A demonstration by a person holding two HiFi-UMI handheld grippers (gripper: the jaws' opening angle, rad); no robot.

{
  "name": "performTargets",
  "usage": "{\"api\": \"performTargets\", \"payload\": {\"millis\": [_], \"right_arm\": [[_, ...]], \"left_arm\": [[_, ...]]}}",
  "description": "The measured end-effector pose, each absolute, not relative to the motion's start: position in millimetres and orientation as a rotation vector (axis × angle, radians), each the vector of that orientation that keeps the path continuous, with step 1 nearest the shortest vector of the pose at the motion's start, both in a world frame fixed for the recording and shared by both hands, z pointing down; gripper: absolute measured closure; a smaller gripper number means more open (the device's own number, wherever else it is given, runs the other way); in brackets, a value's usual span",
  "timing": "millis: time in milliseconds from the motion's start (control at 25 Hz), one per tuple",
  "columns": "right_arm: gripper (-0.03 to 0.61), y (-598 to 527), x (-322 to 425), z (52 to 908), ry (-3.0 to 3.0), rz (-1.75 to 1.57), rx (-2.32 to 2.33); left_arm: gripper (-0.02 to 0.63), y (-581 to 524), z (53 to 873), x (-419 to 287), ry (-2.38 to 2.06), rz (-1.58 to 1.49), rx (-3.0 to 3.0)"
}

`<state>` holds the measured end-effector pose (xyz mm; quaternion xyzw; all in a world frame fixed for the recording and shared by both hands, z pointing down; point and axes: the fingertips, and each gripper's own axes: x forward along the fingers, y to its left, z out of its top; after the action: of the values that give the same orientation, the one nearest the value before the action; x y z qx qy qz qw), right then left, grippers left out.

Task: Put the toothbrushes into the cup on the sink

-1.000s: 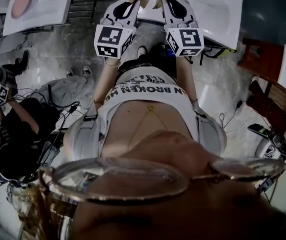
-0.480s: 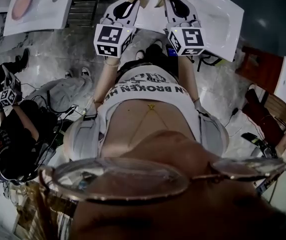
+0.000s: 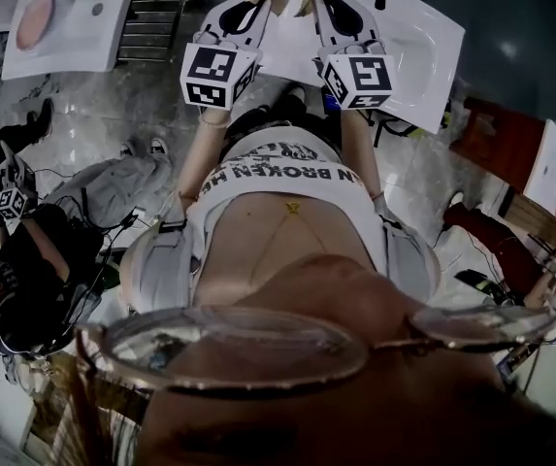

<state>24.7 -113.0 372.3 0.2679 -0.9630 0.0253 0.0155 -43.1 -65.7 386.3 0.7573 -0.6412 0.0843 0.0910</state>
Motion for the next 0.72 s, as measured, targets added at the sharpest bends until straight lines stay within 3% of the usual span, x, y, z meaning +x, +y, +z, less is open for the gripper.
{"api": "performTargets", "payload": {"millis": [720], "right_arm": [[0.543,-169,5,384,-2.916,0.159,1.074]], "left_arm": [[0.581,-132,400,-81,-1.737,0.283,2.345]]}}
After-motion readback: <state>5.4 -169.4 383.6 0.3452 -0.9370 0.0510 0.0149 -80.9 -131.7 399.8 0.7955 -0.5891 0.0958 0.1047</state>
